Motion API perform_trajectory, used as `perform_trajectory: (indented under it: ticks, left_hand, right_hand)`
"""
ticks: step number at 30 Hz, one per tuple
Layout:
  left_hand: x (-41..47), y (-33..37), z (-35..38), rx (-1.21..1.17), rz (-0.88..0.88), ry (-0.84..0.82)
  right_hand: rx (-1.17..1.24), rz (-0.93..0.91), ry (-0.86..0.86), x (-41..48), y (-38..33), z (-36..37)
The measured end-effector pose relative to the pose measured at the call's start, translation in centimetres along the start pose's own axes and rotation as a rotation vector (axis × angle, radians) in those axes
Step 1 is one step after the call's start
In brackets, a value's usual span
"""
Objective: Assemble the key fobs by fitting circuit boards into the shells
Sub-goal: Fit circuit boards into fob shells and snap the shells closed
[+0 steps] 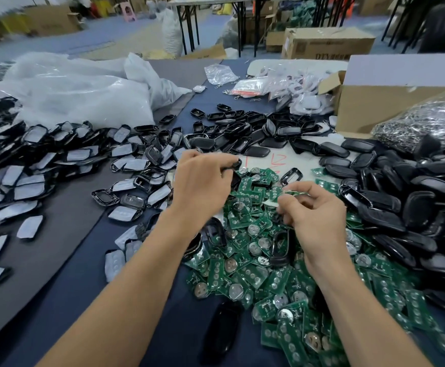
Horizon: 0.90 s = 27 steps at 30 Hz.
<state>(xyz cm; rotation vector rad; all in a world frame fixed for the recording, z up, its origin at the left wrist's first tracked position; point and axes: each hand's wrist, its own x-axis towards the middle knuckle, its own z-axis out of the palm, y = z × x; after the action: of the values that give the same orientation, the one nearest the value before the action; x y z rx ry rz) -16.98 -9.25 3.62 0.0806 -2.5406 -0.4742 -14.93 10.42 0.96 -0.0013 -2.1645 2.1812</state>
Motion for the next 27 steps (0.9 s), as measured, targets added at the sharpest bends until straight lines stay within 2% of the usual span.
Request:
perform_trajectory:
  ticks: [2,5,7,11,21,24,27]
  left_hand:
    - [2.7,0.0,0.7,0.105,-0.065,-0.181]
    - [5.2,-0.3,1.6,0.325,-0.019,-0.453]
    - [5.7,-0.4,2.5,0.343,-0.011,-0.511]
    - [5.1,-0.5,3.7,0.214,-0.084,-0.349]
    - [2.9,0.7,-1.3,-0.596,-0.494,-0.124]
    - [0.4,1.8,-1.6,-0.844,-0.596,-0.122]
    - [-2.1,2.4,-0.2,-0.913,-0.629,-0.143]
  right_hand:
    - [-0.012,-0.021,-0.025,0.0,0.1,-0.1]
    - [-0.004,0.010,-0.043,0.1,0.4,-0.1]
    - [0.023,0.051,-0.053,0.3,0.5,-0.2]
    - [0.103,0.093,-0.060,0.5,0.4,-0.4]
    - [0.312,0.189,0.029,0.5,-0.4,-1.0]
    - [0.320,0.136,-0.016,0.2,-0.8,-1.1]
    - [0.288,0.087,-0.052,0.1,-0.9,-1.1]
